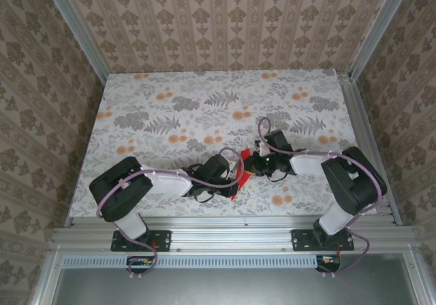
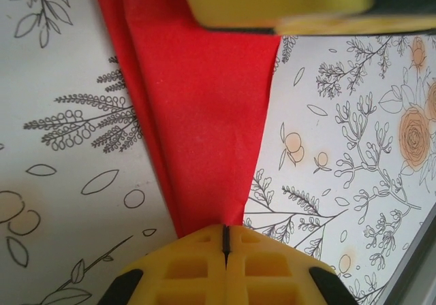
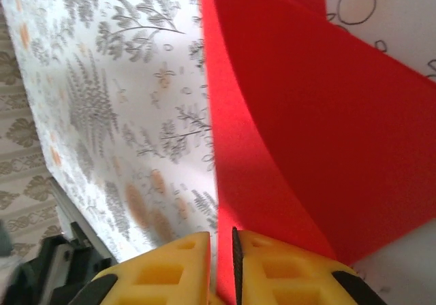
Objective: Fold a paper plane with a square sheet of paper (pick it up from the middle)
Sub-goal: Fold the wing for the fifth time at the center of the table.
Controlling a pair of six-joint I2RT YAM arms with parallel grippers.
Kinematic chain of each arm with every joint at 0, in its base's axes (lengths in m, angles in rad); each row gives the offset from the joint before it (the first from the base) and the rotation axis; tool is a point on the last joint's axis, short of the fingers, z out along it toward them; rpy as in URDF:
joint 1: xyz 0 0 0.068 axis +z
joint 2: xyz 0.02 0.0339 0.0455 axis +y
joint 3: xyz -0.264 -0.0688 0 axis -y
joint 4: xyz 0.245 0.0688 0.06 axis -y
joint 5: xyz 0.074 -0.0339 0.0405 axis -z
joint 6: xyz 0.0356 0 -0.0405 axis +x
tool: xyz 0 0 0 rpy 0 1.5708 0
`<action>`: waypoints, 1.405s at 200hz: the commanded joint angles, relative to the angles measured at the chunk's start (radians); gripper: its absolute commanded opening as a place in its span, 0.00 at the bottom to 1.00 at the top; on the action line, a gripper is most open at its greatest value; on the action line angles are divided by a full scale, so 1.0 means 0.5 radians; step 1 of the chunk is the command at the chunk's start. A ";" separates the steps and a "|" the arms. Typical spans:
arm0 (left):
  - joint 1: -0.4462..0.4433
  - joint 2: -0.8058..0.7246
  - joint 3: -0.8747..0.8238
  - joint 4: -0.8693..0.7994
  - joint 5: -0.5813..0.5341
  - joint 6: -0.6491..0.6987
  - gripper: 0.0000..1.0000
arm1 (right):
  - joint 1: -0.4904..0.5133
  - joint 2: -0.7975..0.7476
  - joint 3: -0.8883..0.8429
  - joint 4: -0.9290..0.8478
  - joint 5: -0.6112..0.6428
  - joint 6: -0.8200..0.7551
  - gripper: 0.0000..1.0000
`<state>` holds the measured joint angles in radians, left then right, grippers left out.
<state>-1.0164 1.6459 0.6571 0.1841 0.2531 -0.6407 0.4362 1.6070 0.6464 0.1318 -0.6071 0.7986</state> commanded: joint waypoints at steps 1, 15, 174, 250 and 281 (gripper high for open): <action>-0.013 0.074 -0.089 -0.378 -0.187 0.109 0.00 | -0.001 -0.136 -0.103 0.137 -0.060 0.233 0.20; -0.011 0.071 -0.087 -0.382 -0.193 0.128 0.00 | 0.033 -0.194 -0.162 0.281 -0.029 0.391 0.18; -0.038 -0.038 -0.138 -0.513 -0.227 0.259 0.00 | 0.109 0.372 0.050 0.267 0.372 0.349 0.09; -0.041 -0.063 -0.228 -0.532 -0.173 0.299 0.00 | -0.009 0.480 0.228 0.171 0.450 0.287 0.10; -0.041 -0.064 -0.252 -0.531 -0.149 0.303 0.00 | -0.080 0.528 0.292 0.160 0.436 0.260 0.10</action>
<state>-1.0306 1.5906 0.6098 0.1738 0.1333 -0.5144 0.4744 1.8137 0.7570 0.2424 -0.5694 0.9695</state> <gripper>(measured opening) 0.048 0.097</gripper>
